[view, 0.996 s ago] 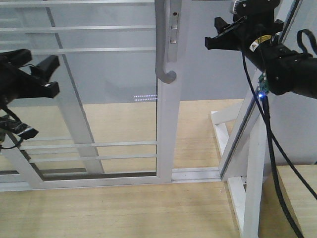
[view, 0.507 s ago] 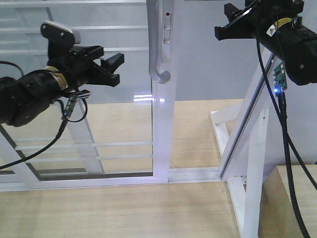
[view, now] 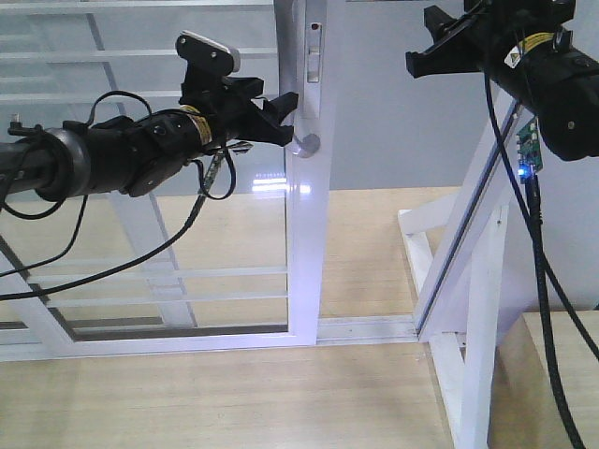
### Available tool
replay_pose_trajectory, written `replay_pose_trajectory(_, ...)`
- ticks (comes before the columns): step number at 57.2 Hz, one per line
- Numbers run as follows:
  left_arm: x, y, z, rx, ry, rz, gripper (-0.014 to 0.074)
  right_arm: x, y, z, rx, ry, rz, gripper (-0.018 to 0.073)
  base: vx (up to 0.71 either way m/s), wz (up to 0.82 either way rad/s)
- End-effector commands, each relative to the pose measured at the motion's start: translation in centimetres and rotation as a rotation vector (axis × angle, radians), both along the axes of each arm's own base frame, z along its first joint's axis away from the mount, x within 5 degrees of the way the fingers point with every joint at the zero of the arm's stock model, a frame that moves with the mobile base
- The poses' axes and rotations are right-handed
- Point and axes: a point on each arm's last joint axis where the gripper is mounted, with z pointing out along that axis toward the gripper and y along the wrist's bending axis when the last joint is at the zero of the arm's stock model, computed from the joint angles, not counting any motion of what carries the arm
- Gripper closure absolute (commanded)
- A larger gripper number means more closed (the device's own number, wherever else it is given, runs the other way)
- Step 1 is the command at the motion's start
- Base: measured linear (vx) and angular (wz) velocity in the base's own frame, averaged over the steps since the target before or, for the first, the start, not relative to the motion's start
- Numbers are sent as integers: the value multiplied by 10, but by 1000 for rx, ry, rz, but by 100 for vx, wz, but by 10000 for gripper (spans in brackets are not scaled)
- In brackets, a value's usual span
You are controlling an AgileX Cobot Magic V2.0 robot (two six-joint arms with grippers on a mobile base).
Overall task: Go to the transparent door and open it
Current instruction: 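Move the left gripper to the grey handle and grasp it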
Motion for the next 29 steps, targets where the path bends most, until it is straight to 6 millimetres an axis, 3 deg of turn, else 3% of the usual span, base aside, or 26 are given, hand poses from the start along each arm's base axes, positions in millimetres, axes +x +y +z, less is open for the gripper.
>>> replay_pose_trajectory(1, 1, -11, 44, -96, -127, -28, 93, -7, -3, 35, 7, -166, 1, 191, 0, 0)
replay_pose_trajectory(29, 33, -18, 54, -87, -147, 44, 93, -7, -3, 35, -32, -174, 2, 191, 0, 0)
